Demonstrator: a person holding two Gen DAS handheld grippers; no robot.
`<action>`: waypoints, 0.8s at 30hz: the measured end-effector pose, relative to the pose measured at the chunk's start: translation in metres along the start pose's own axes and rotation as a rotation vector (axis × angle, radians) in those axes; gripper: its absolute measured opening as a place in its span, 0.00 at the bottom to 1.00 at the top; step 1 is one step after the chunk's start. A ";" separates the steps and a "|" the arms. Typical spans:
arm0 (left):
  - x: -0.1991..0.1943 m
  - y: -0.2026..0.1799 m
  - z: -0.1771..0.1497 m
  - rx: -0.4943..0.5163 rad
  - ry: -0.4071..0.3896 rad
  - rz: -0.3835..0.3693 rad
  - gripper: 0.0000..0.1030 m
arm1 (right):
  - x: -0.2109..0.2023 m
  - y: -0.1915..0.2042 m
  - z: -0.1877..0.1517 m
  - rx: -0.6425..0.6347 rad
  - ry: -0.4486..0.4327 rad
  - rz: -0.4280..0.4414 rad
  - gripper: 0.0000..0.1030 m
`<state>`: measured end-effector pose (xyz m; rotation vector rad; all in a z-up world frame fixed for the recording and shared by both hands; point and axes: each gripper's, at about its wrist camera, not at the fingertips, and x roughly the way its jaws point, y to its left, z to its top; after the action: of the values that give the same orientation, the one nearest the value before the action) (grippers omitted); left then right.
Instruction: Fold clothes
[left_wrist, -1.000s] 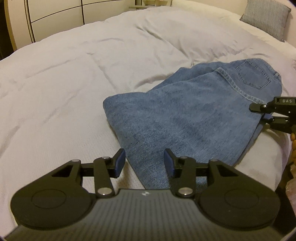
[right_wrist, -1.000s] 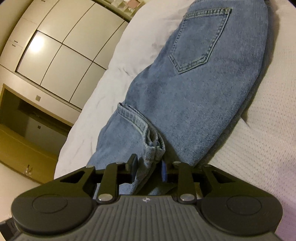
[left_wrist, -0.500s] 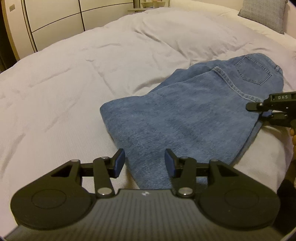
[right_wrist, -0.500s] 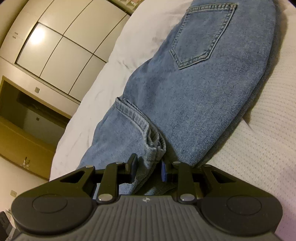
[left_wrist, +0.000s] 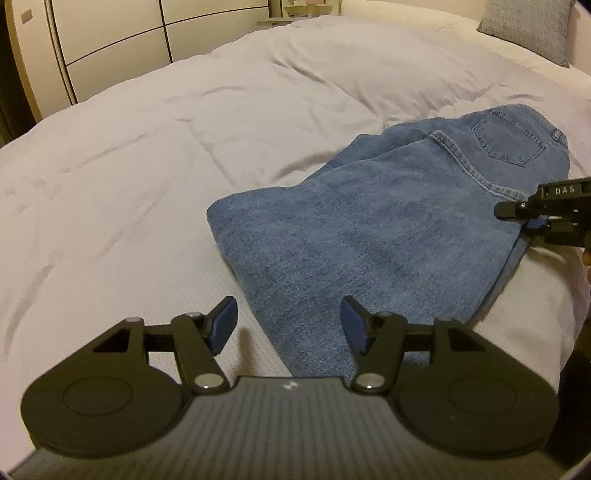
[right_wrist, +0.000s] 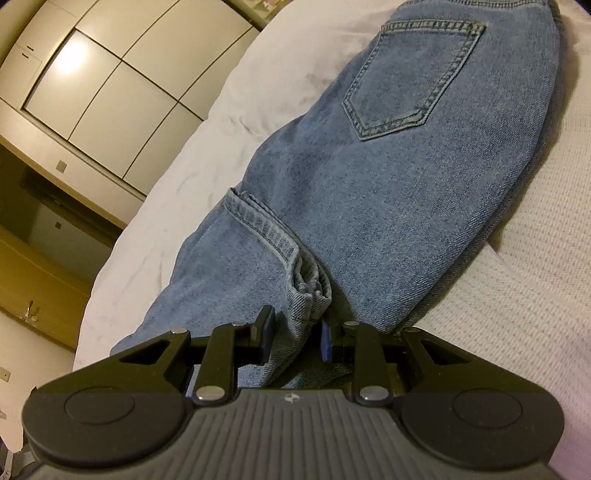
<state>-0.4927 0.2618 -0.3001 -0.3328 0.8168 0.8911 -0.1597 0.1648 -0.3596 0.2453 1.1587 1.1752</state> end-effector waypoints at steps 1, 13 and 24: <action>0.000 0.001 0.000 -0.007 -0.001 -0.003 0.55 | 0.000 0.000 0.000 0.003 -0.002 0.002 0.26; -0.016 -0.008 0.031 0.020 -0.050 -0.070 0.45 | -0.025 0.012 0.008 -0.096 -0.125 0.109 0.07; 0.019 -0.072 0.083 0.183 -0.047 -0.202 0.44 | -0.086 -0.051 0.088 -0.114 -0.396 -0.007 0.07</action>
<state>-0.3877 0.2766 -0.2645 -0.2282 0.7993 0.6286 -0.0528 0.1068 -0.3053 0.3677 0.7433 1.1213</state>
